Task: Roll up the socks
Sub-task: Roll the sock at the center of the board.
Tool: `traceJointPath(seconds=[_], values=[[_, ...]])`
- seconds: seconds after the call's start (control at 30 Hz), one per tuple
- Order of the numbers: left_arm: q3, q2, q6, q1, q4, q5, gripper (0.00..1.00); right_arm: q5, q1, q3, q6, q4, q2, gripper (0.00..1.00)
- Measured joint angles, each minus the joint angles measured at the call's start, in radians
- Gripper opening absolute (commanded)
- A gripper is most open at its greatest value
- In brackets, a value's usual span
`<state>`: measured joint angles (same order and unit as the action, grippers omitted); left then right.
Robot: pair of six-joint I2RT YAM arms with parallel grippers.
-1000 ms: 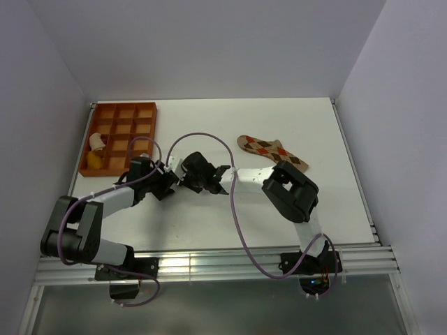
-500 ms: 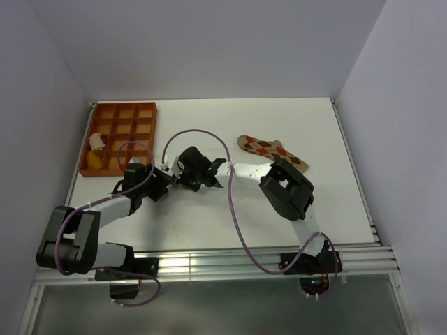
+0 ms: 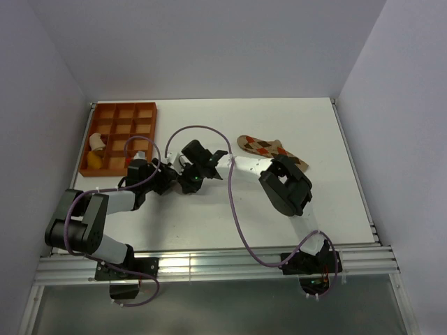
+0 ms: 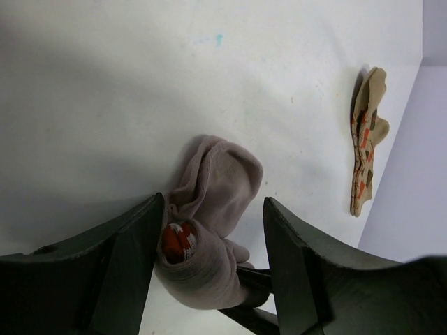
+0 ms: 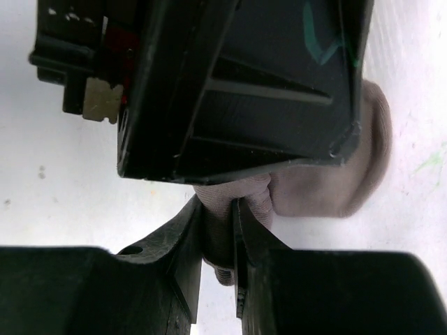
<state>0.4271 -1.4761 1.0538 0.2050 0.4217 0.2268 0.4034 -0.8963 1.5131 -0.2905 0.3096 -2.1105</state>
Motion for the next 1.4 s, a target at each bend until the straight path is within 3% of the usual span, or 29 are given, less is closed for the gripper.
traceJointPath(seconds=[0.23,0.67,0.87,1.07,1.23,1.4], values=[[0.058,-0.097,-0.013,0.043,0.066,0.049,0.65,0.175,0.097,-0.016,0.119,0.008,-0.007,0.0],[0.08,-0.112,-0.05,0.06,0.058,0.06,0.66,0.509,0.237,0.096,0.337,0.062,-0.162,0.0],[0.055,-0.078,-0.053,0.061,0.065,0.05,0.76,0.584,0.265,0.156,0.418,0.104,-0.222,0.0],[0.005,0.057,-0.07,0.072,-0.027,0.008,0.88,0.613,0.277,0.204,0.462,0.151,-0.262,0.0],[-0.033,0.198,-0.064,0.077,-0.091,-0.042,0.82,0.61,0.278,0.217,0.477,0.17,-0.269,0.0],[-0.094,0.206,-0.017,0.085,-0.081,-0.064,0.73,0.607,0.278,0.224,0.482,0.179,-0.271,0.0]])
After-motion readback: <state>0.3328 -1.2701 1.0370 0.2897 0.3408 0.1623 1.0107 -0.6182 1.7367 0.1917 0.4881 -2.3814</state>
